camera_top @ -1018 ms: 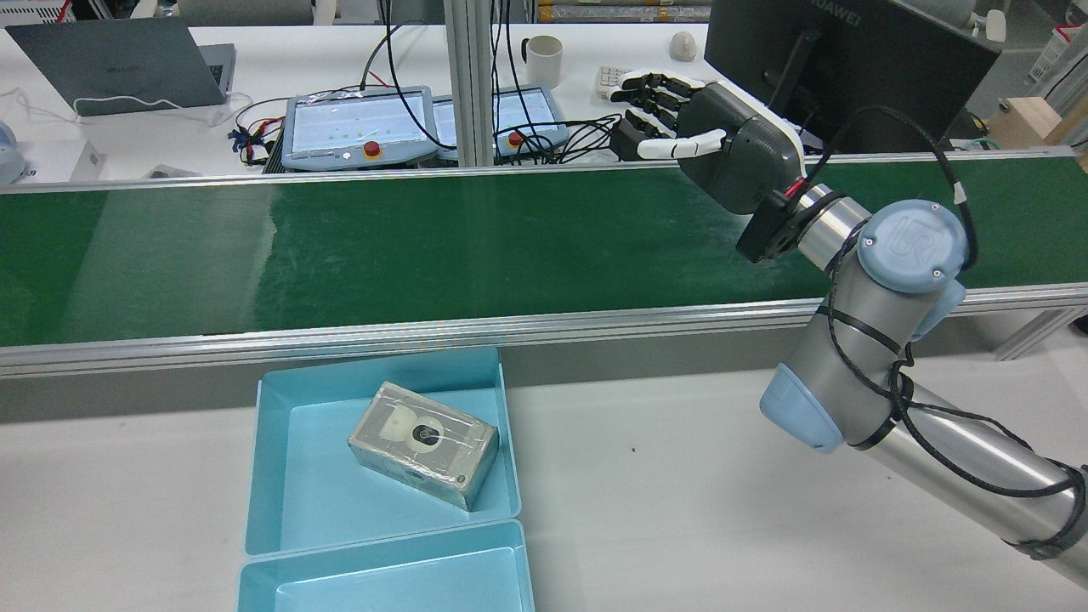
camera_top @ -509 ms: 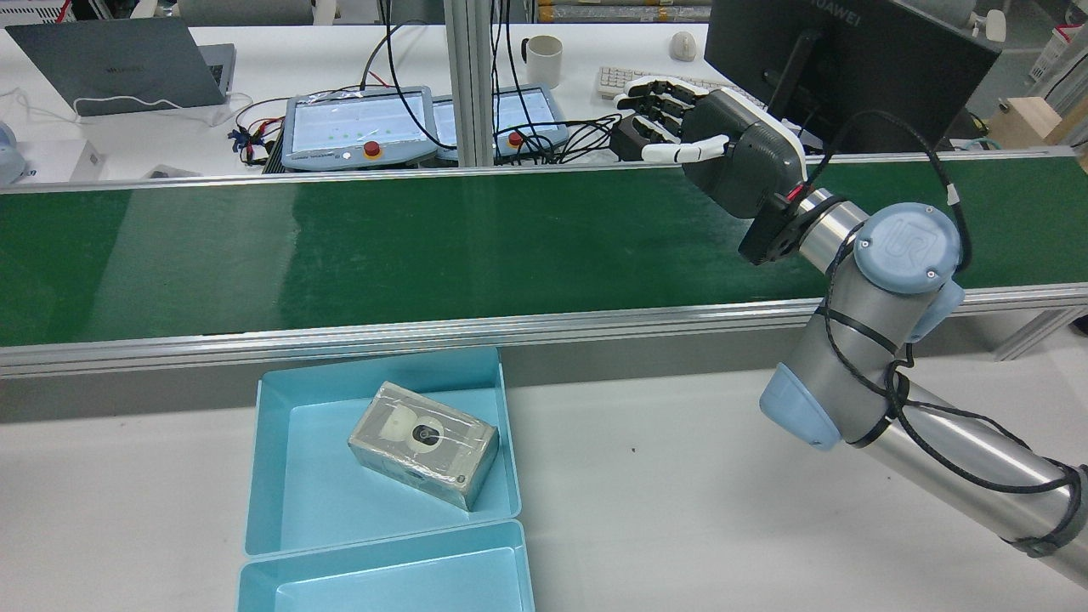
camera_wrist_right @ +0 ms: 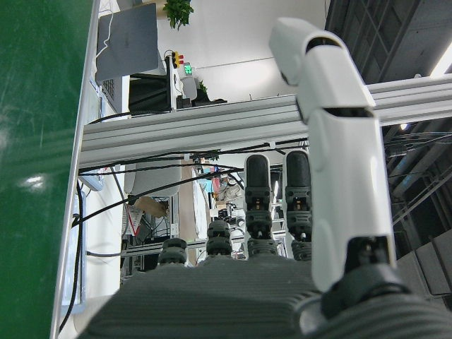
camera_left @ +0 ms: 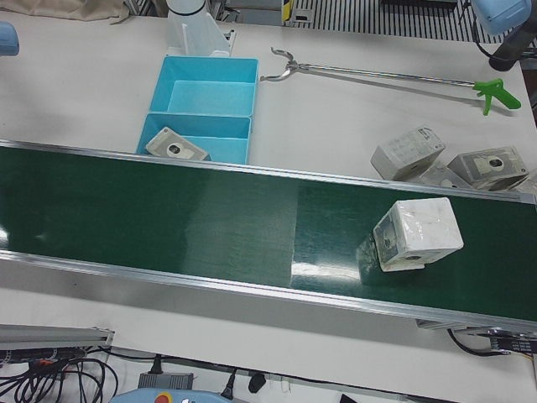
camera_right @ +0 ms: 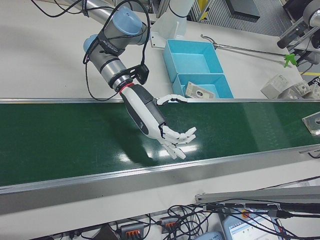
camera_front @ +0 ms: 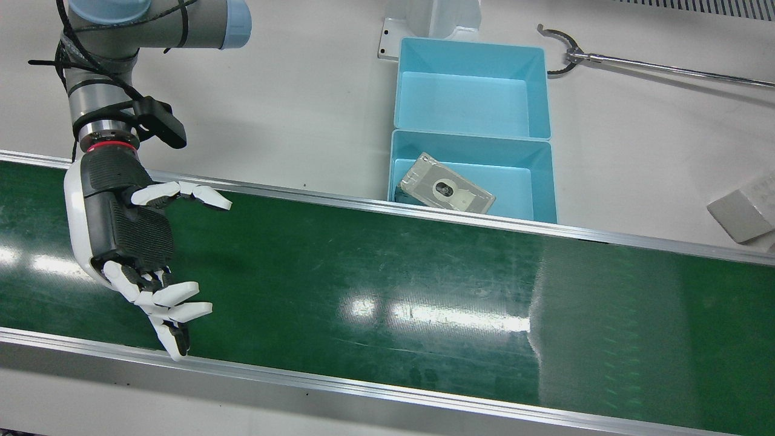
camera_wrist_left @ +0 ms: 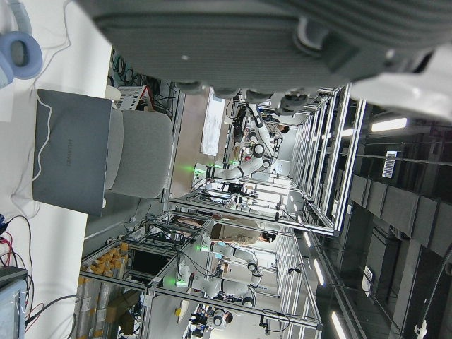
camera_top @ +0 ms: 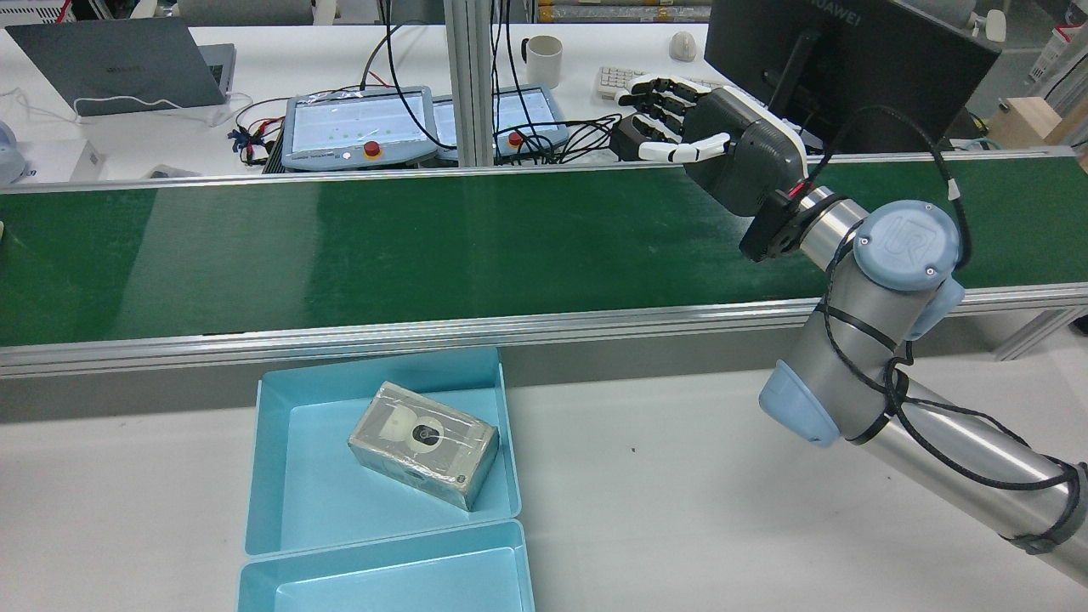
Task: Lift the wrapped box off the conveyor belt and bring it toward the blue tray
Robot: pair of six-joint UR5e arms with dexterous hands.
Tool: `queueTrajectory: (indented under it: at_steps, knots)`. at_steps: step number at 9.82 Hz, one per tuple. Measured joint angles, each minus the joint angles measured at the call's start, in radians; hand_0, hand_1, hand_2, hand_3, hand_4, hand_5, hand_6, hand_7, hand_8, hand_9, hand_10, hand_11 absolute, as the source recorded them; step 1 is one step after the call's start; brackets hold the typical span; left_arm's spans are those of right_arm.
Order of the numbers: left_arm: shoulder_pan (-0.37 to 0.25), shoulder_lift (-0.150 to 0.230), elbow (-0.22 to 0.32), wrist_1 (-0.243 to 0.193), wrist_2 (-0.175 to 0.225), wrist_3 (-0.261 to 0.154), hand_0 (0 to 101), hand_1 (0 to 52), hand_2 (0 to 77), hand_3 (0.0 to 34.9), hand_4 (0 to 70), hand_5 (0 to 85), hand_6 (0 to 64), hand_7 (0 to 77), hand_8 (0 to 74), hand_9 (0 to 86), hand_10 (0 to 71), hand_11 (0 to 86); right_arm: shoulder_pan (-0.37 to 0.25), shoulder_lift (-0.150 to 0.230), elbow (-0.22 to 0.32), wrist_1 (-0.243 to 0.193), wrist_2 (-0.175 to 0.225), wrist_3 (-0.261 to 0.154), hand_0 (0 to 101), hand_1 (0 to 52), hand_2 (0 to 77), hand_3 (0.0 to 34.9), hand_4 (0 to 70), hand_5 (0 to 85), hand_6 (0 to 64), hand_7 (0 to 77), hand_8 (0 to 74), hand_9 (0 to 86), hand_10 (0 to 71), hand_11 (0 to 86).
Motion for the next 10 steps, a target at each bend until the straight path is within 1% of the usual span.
queueTrajectory:
  at_steps: [1, 2, 3, 4, 5, 6, 8, 9, 10]
  knots:
    - [0.0, 0.0, 0.0, 0.0, 0.0, 0.0, 0, 0.0, 0.5, 0.0, 0.0, 1.1, 0.0, 0.0, 0.5, 0.0, 0.5, 0.0, 0.0, 0.002, 0.006, 0.0, 0.001, 0.0, 51, 19.1, 25.1, 7.9, 21.8, 33.3, 12.0, 30.5, 4.4, 10.4, 2.2, 6.0]
    - [0.0, 0.0, 0.0, 0.0, 0.0, 0.0, 0, 0.0, 0.5, 0.0, 0.0, 1.1, 0.0, 0.0, 0.0, 0.0, 0.5, 0.0, 0.001, 0.002, 0.017, -0.002, 0.001, 0.0, 51, 19.1, 25.1, 7.9, 21.8, 33.3, 12.0, 30.5, 4.4, 10.4, 2.2, 6.0]
    - [0.0, 0.0, 0.0, 0.0, 0.0, 0.0, 0, 0.0, 0.5, 0.0, 0.0, 1.1, 0.0, 0.0, 0.0, 0.0, 0.5, 0.0, 0.003, 0.0, 0.026, -0.005, 0.0, 0.0, 51, 17.5, 23.5, 9.8, 21.8, 33.3, 12.0, 32.2, 4.4, 10.4, 2.2, 3.8]
    - [0.0, 0.0, 0.0, 0.0, 0.0, 0.0, 0, 0.0, 0.5, 0.0, 0.0, 1.1, 0.0, 0.5, 0.0, 0.0, 0.0, 0.0, 0.01, -0.002, 0.032, -0.007, -0.001, 0.0, 51, 17.5, 23.5, 9.8, 21.8, 33.3, 12.0, 32.2, 4.4, 10.4, 2.2, 3.8]
    - [0.0, 0.0, 0.0, 0.0, 0.0, 0.0, 0, 0.0, 0.5, 0.0, 0.0, 1.1, 0.0, 0.0, 0.0, 0.0, 0.0, 0.0, 0.017, -0.001, 0.035, -0.008, -0.001, 0.0, 51, 17.5, 23.5, 10.8, 21.8, 33.3, 12.0, 33.3, 4.4, 10.9, 2.2, 3.8]
    - [0.0, 0.0, 0.0, 0.0, 0.0, 0.0, 0, 0.0, 0.5, 0.0, 0.0, 1.1, 0.0, 0.5, 0.5, 0.0, 0.5, 0.0, 0.023, -0.001, 0.035, -0.008, 0.003, 0.0, 51, 17.5, 22.4, 10.7, 22.4, 33.3, 12.0, 33.3, 3.8, 10.9, 0.0, 3.8]
    - [0.0, 0.0, 0.0, 0.0, 0.0, 0.0, 0, 0.0, 0.5, 0.0, 0.0, 1.1, 0.0, 0.0, 0.5, 0.0, 0.5, 0.0, 0.028, -0.001, 0.036, -0.008, 0.02, 0.0, 51, 17.5, 22.4, 10.9, 23.5, 34.4, 13.1, 34.4, 4.4, 11.4, 1.1, 4.4]
    - [0.0, 0.0, 0.0, 0.0, 0.0, 0.0, 0, 0.0, 0.5, 0.0, 0.0, 1.1, 0.0, 0.0, 0.5, 0.0, 0.5, 0.0, 0.03, -0.001, 0.039, -0.008, 0.024, 0.0, 51, 17.5, 22.4, 9.4, 23.5, 34.4, 13.1, 34.4, 4.4, 12.0, 1.1, 3.8]
    - [0.0, 0.0, 0.0, 0.0, 0.0, 0.0, 0, 0.0, 0.5, 0.0, 0.0, 1.1, 0.0, 0.0, 0.0, 0.0, 0.5, 0.0, 0.031, -0.002, 0.041, -0.007, 0.026, 0.001, 51, 17.5, 22.4, 9.4, 23.5, 34.4, 13.1, 34.4, 4.4, 12.0, 1.1, 3.8]
